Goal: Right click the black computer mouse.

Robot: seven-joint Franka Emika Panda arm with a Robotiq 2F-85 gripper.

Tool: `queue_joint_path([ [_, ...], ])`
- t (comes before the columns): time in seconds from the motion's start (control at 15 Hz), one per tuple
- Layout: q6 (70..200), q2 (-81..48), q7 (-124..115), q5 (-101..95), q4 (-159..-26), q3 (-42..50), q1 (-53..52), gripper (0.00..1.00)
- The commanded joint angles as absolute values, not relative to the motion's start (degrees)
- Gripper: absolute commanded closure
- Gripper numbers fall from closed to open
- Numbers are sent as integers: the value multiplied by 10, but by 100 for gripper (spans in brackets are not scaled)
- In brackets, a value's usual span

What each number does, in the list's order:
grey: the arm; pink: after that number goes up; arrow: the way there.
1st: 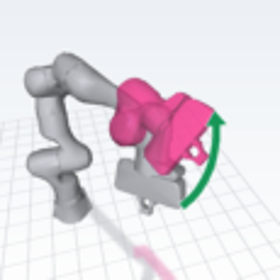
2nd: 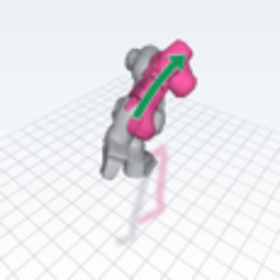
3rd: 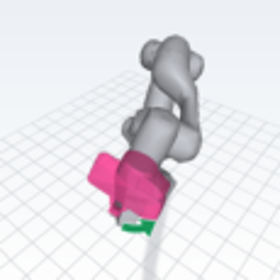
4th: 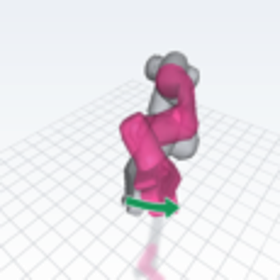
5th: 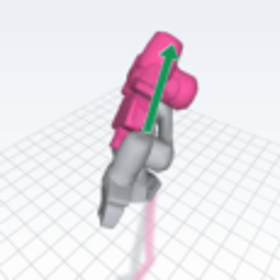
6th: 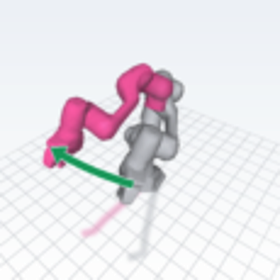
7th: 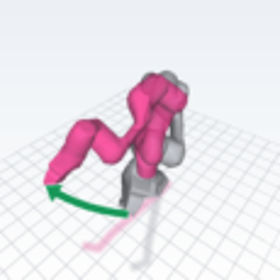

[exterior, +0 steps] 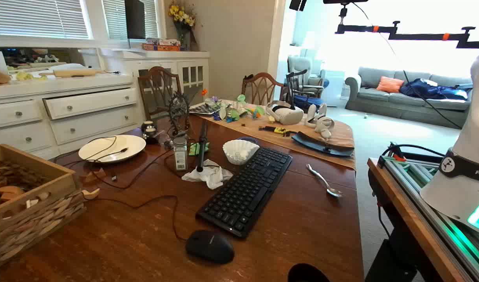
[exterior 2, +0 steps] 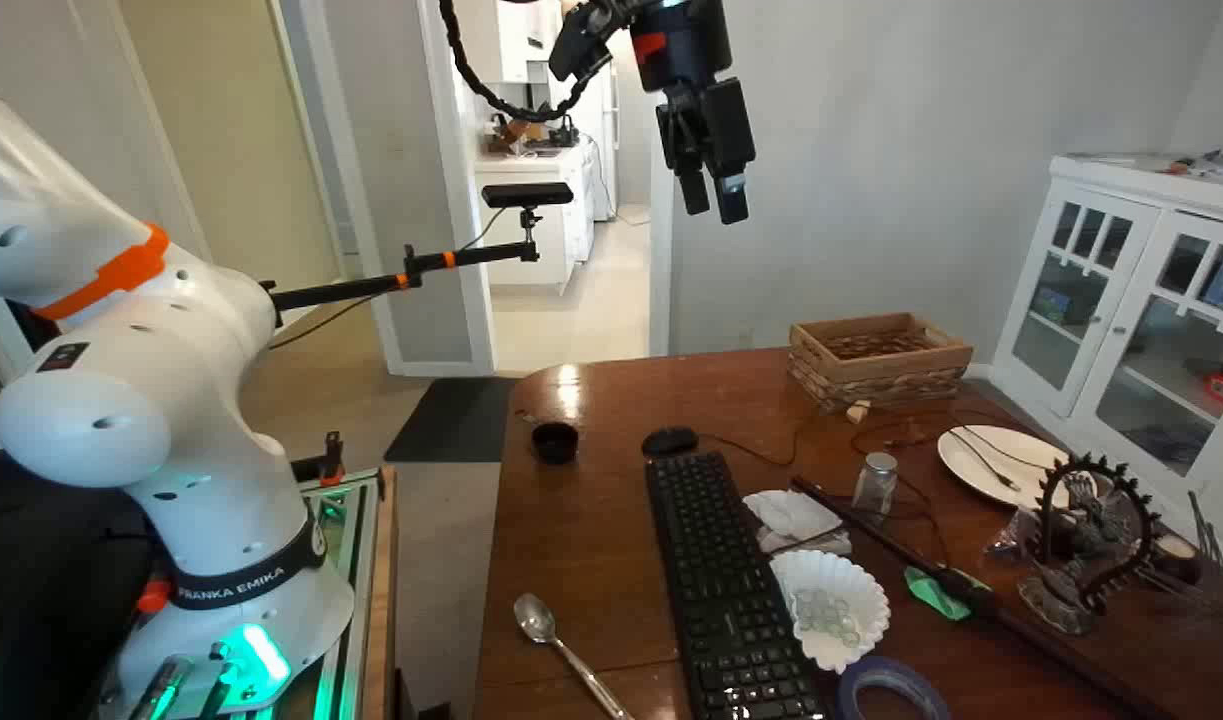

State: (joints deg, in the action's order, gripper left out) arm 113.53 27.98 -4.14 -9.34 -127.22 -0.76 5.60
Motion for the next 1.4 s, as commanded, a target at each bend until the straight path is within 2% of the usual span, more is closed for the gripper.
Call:
queue_joint_path([
  [0.0,1133,279,-43,-96,-1271,-3,50,0],
  [1.07,1133,279,-43,-96,-1271,-3,50,0],
  [1.33,1192,187,-41,-45,-1248,-19,10,0],
])
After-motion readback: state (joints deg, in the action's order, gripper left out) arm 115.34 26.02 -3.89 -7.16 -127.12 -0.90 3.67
